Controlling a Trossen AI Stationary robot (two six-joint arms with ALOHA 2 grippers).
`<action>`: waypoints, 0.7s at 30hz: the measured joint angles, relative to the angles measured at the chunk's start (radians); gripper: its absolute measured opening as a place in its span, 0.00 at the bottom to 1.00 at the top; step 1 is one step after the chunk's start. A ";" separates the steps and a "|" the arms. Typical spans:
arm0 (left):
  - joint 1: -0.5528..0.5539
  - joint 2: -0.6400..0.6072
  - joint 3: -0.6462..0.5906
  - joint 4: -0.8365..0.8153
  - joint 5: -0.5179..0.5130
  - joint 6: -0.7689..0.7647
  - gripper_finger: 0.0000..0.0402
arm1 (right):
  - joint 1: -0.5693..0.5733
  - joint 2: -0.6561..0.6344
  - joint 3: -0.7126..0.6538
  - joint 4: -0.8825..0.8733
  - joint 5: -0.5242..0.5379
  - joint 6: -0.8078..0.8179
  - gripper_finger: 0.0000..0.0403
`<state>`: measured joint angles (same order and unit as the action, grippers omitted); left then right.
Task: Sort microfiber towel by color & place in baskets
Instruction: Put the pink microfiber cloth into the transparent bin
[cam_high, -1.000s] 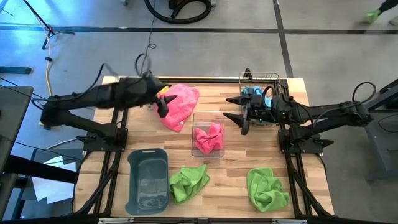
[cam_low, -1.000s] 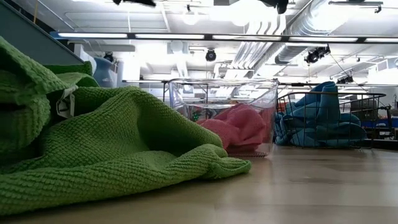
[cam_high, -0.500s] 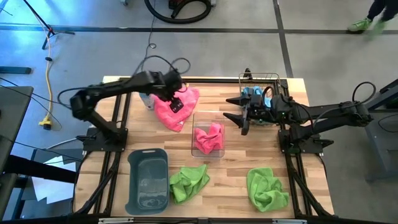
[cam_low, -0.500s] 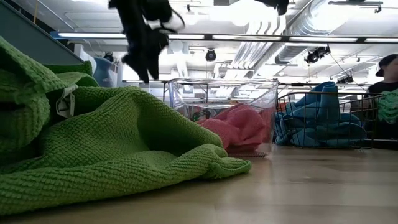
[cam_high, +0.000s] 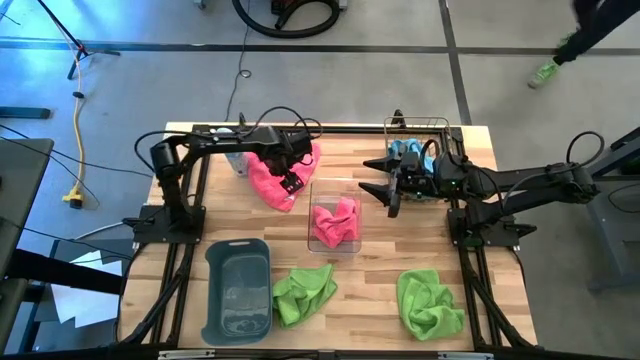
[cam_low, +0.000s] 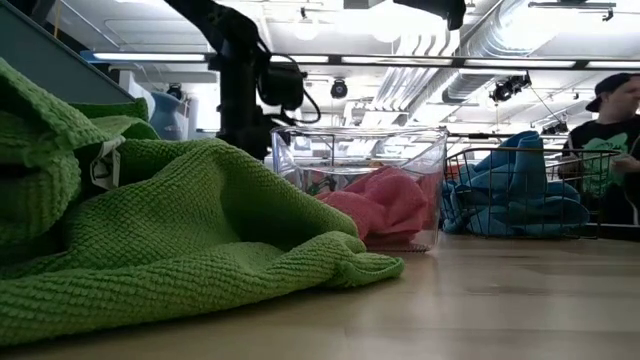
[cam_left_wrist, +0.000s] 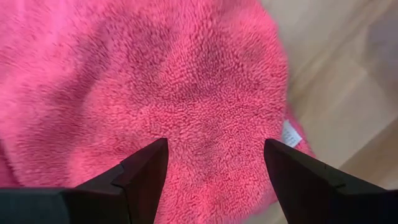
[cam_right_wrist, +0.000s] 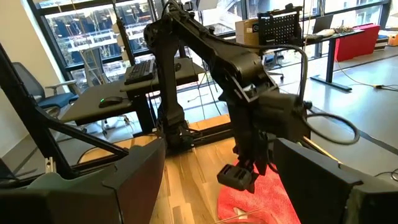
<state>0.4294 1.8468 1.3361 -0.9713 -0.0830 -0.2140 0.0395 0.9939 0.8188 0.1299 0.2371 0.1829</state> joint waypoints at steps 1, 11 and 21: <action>0.000 0.008 0.000 0.001 0.000 -0.004 0.63 | 0.000 0.000 0.000 0.000 0.000 0.000 0.73; -0.059 0.017 0.000 0.004 0.034 -0.019 0.63 | 0.000 0.000 0.000 -0.001 0.000 0.000 0.73; -0.147 0.018 -0.107 0.105 -0.029 -0.062 0.63 | 0.000 0.000 0.000 -0.039 0.001 0.045 0.73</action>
<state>0.2825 1.8648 1.2288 -0.8661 -0.1120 -0.2761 0.0395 0.9939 0.8188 0.0909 0.2378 0.2276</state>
